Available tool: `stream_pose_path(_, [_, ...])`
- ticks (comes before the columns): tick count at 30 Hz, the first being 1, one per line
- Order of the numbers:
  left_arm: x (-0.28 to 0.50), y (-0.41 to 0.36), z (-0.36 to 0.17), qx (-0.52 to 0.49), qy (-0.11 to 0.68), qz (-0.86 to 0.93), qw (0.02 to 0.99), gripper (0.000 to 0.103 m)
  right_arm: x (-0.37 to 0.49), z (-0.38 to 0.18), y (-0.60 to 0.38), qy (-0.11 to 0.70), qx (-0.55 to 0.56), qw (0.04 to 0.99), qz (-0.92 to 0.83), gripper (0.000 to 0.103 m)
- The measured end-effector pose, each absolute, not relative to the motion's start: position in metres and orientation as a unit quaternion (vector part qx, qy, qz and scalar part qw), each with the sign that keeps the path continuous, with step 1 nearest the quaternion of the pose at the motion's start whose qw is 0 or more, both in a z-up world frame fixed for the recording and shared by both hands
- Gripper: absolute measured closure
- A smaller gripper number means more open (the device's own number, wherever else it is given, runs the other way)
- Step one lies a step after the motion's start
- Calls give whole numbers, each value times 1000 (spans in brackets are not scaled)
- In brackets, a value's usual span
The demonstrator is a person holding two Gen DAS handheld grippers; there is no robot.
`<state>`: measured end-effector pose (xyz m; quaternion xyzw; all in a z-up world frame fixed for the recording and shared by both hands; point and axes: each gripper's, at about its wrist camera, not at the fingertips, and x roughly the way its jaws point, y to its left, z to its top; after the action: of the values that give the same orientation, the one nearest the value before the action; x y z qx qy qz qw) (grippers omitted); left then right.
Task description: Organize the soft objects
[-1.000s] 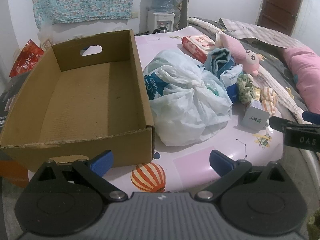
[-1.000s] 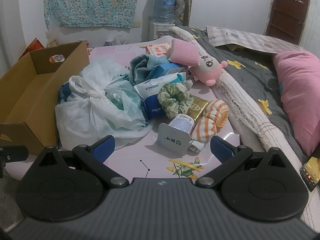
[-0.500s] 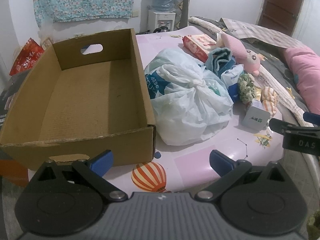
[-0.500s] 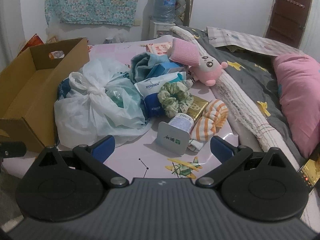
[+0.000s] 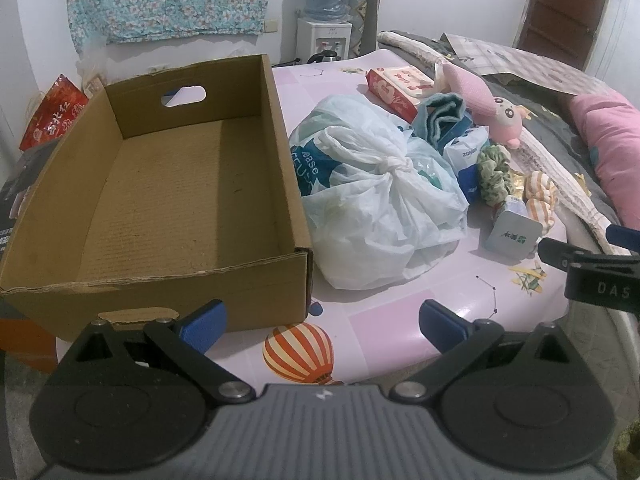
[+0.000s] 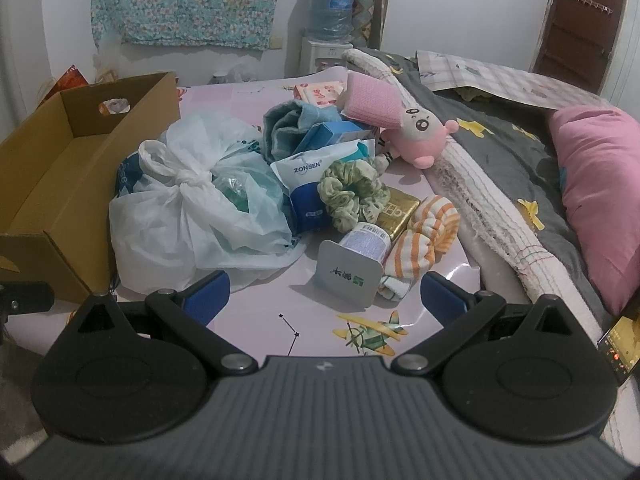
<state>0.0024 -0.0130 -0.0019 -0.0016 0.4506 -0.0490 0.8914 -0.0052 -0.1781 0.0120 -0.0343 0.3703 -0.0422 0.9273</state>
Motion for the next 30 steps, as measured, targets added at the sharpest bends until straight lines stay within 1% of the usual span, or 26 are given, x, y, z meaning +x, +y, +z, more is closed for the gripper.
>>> stream_pose_path(30, [4,-14,-3,5,453,-41,891,0,-2,6,-178,373,-35,926,-37,1])
